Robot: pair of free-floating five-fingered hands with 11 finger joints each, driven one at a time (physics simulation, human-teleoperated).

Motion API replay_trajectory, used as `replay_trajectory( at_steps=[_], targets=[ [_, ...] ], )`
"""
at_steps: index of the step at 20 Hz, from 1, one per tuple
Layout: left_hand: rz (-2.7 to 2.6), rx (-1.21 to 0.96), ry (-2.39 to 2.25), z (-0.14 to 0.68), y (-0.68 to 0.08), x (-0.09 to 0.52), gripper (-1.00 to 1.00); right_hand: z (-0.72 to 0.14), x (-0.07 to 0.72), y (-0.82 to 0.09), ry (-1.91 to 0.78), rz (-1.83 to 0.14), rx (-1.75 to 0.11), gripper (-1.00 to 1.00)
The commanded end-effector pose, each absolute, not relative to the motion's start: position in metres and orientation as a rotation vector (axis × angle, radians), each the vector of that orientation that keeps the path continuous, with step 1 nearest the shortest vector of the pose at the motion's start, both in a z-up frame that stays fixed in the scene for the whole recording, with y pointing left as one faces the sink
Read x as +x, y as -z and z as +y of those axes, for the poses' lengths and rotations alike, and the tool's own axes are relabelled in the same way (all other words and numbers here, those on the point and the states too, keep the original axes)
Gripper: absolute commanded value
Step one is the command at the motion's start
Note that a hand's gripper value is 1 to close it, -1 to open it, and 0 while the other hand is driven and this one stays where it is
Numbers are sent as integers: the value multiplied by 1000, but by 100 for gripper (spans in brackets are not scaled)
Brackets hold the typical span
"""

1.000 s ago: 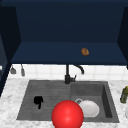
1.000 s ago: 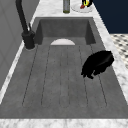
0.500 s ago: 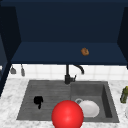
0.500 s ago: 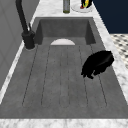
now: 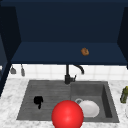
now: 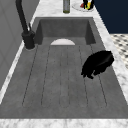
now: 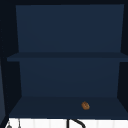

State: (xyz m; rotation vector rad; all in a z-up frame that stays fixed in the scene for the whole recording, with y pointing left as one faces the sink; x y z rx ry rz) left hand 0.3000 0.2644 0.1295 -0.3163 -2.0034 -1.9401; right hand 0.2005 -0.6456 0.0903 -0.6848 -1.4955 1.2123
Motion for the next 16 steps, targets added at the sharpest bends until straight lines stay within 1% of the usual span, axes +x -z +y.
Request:
replay_trajectory(
  at_steps=[1, 4, 8, 10, 12, 13, 16],
  targets=[
    [-2003, -316, 1940, 264, -130, 300, 0, -652, 209, -66, -1289, -1500, -699, 100],
    [-2003, -316, 1940, 264, -130, 300, 0, -644, 227, -77, -1335, -1471, -706, 100],
    [-2003, -316, 1940, 264, -130, 300, 0, -647, 242, -85, -1385, -1393, -581, 100],
    [-2003, -316, 1940, 264, -130, 300, 0, -642, 243, -83, -1426, -1318, -531, 100],
    [-2003, -316, 1940, 264, -130, 300, 0, -644, 245, -83, -1412, -1284, -461, 100],
    [-2003, -316, 1940, 264, -130, 300, 0, -644, 247, -84, -1404, -1277, -438, -100],
    [-2003, -316, 1940, 264, -130, 300, 0, -646, 250, -102, -1340, -1330, -497, -100]
  ],
)
